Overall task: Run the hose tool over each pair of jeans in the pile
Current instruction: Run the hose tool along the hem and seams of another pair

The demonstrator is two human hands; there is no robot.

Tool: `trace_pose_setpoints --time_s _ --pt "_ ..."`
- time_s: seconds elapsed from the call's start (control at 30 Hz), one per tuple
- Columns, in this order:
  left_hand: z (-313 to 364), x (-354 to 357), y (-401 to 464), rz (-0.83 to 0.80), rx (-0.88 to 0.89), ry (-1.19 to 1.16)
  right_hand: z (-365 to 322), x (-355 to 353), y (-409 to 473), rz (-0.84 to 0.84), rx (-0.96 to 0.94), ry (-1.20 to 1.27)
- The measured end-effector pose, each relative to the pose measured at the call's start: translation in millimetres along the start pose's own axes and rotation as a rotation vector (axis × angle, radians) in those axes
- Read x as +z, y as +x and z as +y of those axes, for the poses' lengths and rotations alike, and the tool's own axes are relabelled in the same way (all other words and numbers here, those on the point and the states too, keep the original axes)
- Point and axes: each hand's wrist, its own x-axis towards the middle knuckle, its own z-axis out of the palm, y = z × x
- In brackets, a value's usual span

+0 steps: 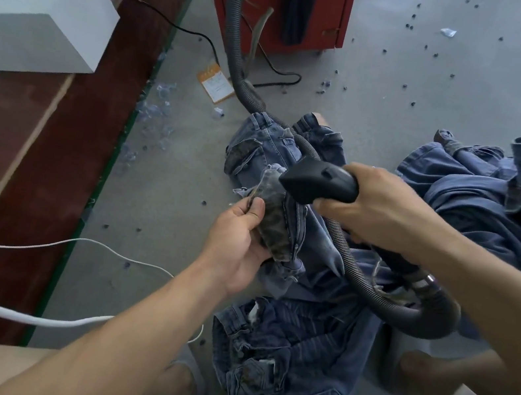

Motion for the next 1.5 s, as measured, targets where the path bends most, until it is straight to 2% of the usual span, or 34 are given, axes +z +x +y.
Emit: trace_pose_setpoints --time_s 0.07,0.2,0.3,0.47,0.53,0.63,0.7,0.83,0.93,1.0,1.13,1.2,1.27,1.43,1.5 --pt "4 -1 -2 -0.012 -0.015 -0.03 3 -10 -1 -0.042 0.03 0.071" --pt "11 -3 -5 -0.031 -0.027 -0.06 3 -7 -11 -0.218 -0.025 -0.064" --pt "8 -2 -4 -0.051 -0.06 -0.063 2 8 -11 -0.149 -0.056 -0.147" --pt "2 -2 -4 -0.106 -0.126 -0.026 0 4 0 0.009 0.004 -0.068" --pt "2 1 -2 -0.092 -0.147 -0.008 1 -4 -2 -0.06 0.002 -0.019" --pt "7 0 4 -0.023 -0.142 -0.008 1 -8 -9 -0.248 -0.005 0.046" --pt "8 -3 5 -0.033 -0.155 -0.028 0 -4 -12 -0.284 -0.02 0.034" --pt "6 -7 6 -0.084 -0.145 -0.062 2 6 -6 -0.16 -0.015 -0.044" --pt "2 -8 3 -0.12 -0.139 -0.052 6 1 0 -0.048 0.059 0.071" --pt "1 -8 2 -0.135 -0.126 -0.037 11 -10 2 -0.067 0.088 0.146" --pt "4 -6 1 -0.185 -0.077 0.002 15 -22 1 -0.262 0.083 0.162" --pt "3 -5 0 -0.218 -0.075 0.055 14 -17 -1 -0.308 0.078 0.161" --pt "2 -6 -1 -0.235 -0.068 0.078 13 -9 0 -0.296 0.077 0.201" --pt "4 -8 0 -0.27 0.018 0.123 17 -5 8 -0.135 0.109 0.262" --pt "4 -10 1 -0.269 0.032 0.127 20 -14 10 -0.161 0.146 0.305"
